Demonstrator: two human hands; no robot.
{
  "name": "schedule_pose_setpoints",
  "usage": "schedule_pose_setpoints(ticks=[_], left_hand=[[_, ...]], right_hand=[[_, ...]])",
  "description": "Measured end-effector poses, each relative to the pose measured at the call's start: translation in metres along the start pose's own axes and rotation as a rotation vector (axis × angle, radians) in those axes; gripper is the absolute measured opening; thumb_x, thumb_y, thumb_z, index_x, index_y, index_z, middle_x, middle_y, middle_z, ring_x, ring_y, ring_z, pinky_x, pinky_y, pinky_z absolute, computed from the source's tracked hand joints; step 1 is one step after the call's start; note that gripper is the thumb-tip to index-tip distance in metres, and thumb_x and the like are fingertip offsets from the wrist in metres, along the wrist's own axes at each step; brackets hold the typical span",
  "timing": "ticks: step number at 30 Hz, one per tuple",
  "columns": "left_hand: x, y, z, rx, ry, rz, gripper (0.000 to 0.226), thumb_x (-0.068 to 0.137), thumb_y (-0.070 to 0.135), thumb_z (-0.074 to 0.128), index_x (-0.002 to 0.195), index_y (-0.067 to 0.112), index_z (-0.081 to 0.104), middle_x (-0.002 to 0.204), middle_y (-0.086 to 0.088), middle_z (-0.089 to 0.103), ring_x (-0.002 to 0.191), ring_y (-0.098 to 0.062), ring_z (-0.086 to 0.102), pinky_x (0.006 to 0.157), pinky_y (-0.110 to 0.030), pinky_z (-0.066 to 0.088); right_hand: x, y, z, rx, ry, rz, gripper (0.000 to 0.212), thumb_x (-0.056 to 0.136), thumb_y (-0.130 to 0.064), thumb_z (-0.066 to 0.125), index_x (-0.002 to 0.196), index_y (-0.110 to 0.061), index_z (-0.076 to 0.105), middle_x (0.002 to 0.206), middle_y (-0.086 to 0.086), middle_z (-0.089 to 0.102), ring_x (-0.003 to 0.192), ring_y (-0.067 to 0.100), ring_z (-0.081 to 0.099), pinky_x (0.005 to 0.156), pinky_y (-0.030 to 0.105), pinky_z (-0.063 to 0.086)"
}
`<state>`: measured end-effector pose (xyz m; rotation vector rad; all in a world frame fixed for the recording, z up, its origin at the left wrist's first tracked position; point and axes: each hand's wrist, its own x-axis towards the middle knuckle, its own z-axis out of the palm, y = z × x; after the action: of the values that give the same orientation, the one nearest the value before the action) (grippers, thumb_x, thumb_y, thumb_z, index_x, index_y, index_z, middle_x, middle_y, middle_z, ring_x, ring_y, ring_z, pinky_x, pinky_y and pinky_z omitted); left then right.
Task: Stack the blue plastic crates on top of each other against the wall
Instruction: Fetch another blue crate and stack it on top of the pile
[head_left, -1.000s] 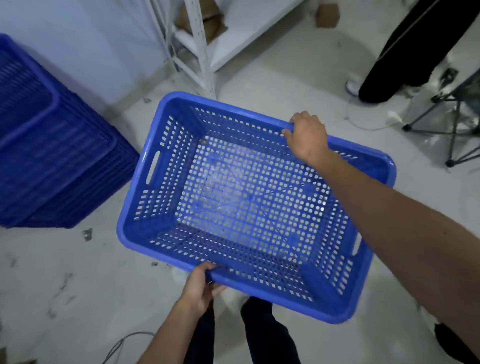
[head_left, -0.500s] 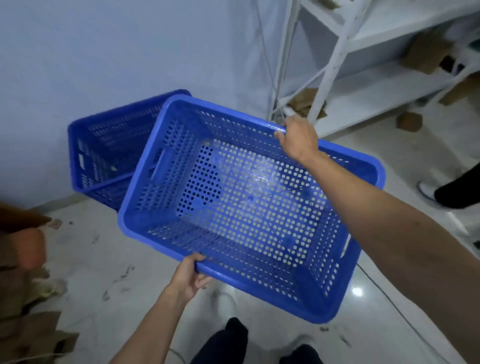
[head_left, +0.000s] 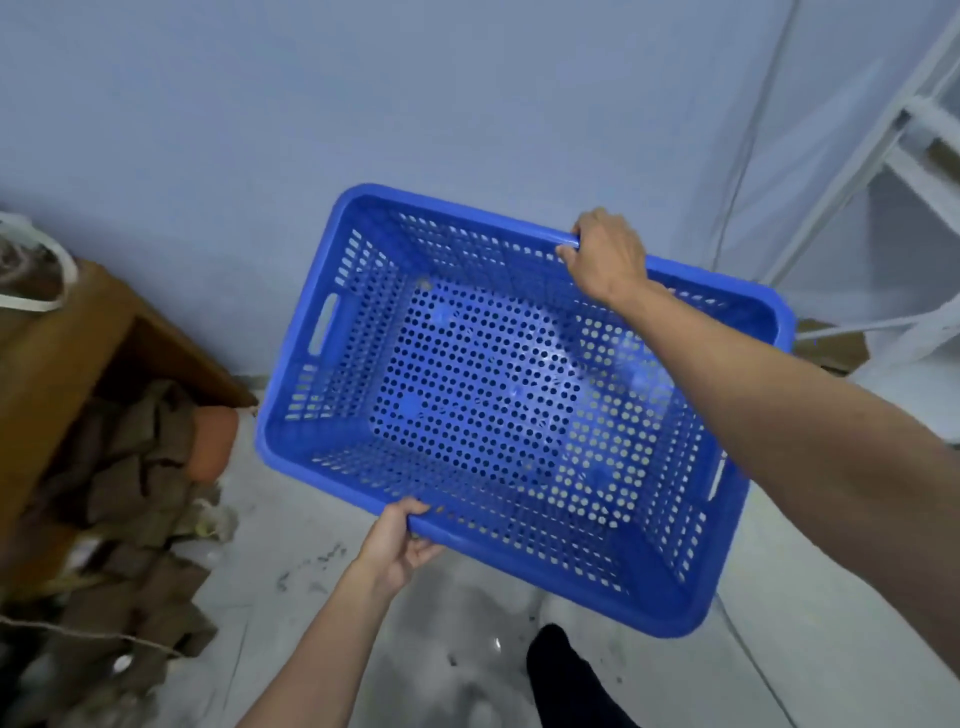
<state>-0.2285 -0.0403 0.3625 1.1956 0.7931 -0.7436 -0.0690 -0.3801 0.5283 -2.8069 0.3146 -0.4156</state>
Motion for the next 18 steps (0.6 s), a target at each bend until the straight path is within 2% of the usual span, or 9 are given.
schedule_pose_setpoints(ticks=[4,8,11,13,15,18], left_hand=[[0.007,0.042,0.005,-0.084,0.025,0.054,0.005,0.089,0.008,0.054,0.092,0.008,0.059,0.090,-0.015,0.070,0.072,-0.026,0.069,0.051,-0.033,0.061],[0.007,0.081,0.006,-0.149,0.067,0.094,0.009,0.091,0.008,0.052,0.083,0.009,0.056,0.064,-0.009,0.070,0.052,-0.020,0.071,0.049,-0.032,0.061],[0.017,0.105,0.005,-0.189,0.090,0.104,0.006,0.090,0.008,0.054,0.085,0.009,0.053,0.055,-0.006,0.065,0.049,-0.020,0.069,0.061,-0.039,0.062],[0.024,0.117,0.005,-0.212,0.097,0.107,0.005,0.089,0.007,0.056,0.090,0.009,0.051,0.057,-0.006,0.057,0.050,-0.022,0.062,0.065,-0.040,0.052],[0.032,0.127,0.003,-0.239,0.110,0.096,0.007,0.088,0.008,0.059,0.090,0.010,0.053,0.063,-0.009,0.056,0.055,-0.024,0.059,0.059,-0.041,0.049],[0.043,0.138,-0.001,-0.260,0.102,0.073,0.017,0.089,0.009,0.060,0.077,0.013,0.049,0.046,-0.004,0.048,0.043,-0.021,0.051,0.050,-0.038,0.046]], right_hand=[[0.069,-0.037,0.007,0.006,0.020,-0.124,0.029,0.095,-0.034,0.057,0.101,-0.006,0.059,0.106,0.014,0.060,0.093,0.033,0.055,0.075,0.041,0.041],[0.120,-0.084,0.008,0.015,0.036,-0.216,0.030,0.096,-0.034,0.056,0.101,-0.005,0.060,0.105,0.014,0.061,0.093,0.034,0.055,0.075,0.041,0.041],[0.153,-0.111,0.020,-0.005,0.015,-0.246,0.030,0.096,-0.034,0.056,0.102,-0.005,0.061,0.107,0.015,0.061,0.095,0.034,0.056,0.077,0.042,0.042],[0.172,-0.125,0.034,-0.025,-0.005,-0.265,0.031,0.097,-0.034,0.054,0.105,-0.005,0.061,0.109,0.015,0.060,0.096,0.034,0.055,0.079,0.044,0.043],[0.188,-0.137,0.048,-0.049,-0.014,-0.272,0.031,0.097,-0.034,0.053,0.105,-0.005,0.061,0.110,0.015,0.060,0.097,0.034,0.055,0.080,0.044,0.043],[0.211,-0.150,0.069,-0.097,-0.029,-0.268,0.032,0.097,-0.035,0.054,0.107,-0.005,0.060,0.111,0.015,0.059,0.097,0.035,0.054,0.079,0.045,0.043]])
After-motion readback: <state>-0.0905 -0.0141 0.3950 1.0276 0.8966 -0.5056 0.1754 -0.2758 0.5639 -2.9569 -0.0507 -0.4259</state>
